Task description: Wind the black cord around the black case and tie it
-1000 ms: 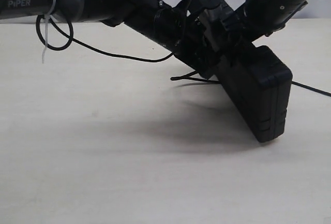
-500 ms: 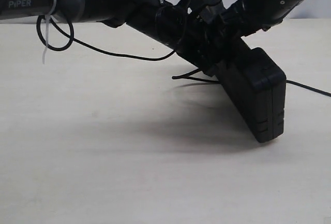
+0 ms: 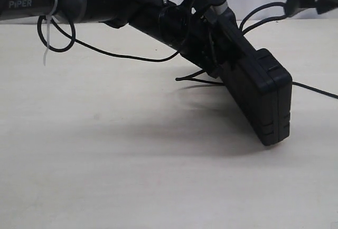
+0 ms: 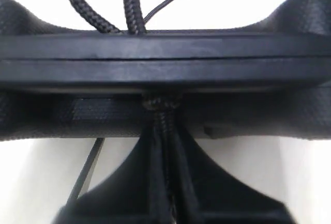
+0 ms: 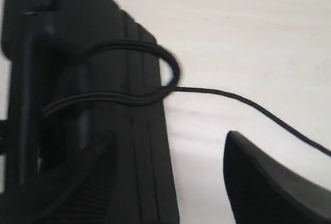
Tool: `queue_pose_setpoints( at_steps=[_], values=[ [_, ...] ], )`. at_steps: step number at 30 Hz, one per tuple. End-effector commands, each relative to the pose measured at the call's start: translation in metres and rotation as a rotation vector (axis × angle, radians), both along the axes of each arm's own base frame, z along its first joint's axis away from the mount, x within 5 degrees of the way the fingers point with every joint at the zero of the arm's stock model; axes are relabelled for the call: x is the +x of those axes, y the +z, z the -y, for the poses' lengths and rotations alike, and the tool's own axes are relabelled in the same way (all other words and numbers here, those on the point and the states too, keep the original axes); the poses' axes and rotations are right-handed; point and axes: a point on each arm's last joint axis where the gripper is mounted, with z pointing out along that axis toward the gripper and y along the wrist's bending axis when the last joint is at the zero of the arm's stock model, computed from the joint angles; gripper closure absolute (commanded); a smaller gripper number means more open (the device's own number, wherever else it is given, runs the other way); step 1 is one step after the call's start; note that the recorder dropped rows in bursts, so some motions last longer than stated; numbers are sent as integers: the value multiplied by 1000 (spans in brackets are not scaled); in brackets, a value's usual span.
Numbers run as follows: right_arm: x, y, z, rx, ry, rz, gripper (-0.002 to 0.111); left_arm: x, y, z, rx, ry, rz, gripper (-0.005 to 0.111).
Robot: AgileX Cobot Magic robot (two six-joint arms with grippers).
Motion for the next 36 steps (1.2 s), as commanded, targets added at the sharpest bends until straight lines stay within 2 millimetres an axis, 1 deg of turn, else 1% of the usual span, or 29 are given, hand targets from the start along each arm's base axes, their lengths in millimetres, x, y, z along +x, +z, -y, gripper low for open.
queue_pose_setpoints(
  at_steps=[1, 2, 3, 4, 5, 7, 9, 11, 14, 15, 16, 18, 19, 20, 24, 25, 29, 30, 32, 34, 36],
  values=[
    [7, -19, 32, 301, -43, 37, 51, -2, 5, 2, -16, -4, 0, 107],
    [9, -24, 33, 328, -24, 39, 51, -2, 5, 2, -16, -6, -1, 107],
    [13, -38, 36, 374, -17, 18, 51, -2, 5, 2, -16, -6, -1, 107],
    [15, -45, 36, 384, -9, 6, 51, -2, 5, 2, -16, -6, -1, 107],
    [21, -54, 34, 416, 25, -4, 51, -2, 5, 2, -16, -6, -1, 107],
    [26, -54, 27, 499, 73, 28, 51, -3, 5, 2, -15, -13, -7, 107],
    [29, -48, 22, 558, 119, 86, 51, -3, 5, 2, -14, -19, -12, 107],
    [31, -48, 22, 562, 117, 110, 51, -3, 5, 2, -14, -17, -11, 107],
    [35, -55, 23, 565, 110, 92, 52, -3, 5, 2, -15, -14, -8, 107],
    [38, -61, 23, 567, 108, 77, 55, -3, 5, 2, -15, -12, -7, 107],
    [39, -64, 23, 563, 114, 72, 57, -3, 5, 2, -15, -12, -7, 107],
    [41, -68, 24, 554, 127, 68, 66, -3, 5, 2, -15, -13, -8, 107],
    [41, -69, 24, 552, 126, 69, 71, -3, 5, 2, -15, -13, -8, 107],
    [42, -68, 24, 542, 133, 85, 79, -3, 5, 2, -15, -13, -8, 107],
    [43, -68, 25, 521, 152, 108, 98, -3, 5, 2, -13, -14, -7, 107],
    [43, -68, 25, 519, 154, 109, 104, -3, 5, 2, -13, -14, -7, 107],
    [43, -67, 25, 513, 159, 116, 104, -2, 4, 2, -5, -13, 4, 106],
    [43, -67, 25, 513, 159, 116, 104, -2, 4, 1, 0, -16, 7, 104],
    [43, -67, 25, 513, 159, 116, 104, -2, 3, 0, 21, -28, 21, 93],
    [43, -67, 25, 513, 159, 116, 104, -2, 2, 0, 33, -35, 29, 76],
    [43, -67, 25, 510, 162, 117, 104, -2, 1, -1, 53, -45, 43, 53]
  ],
)
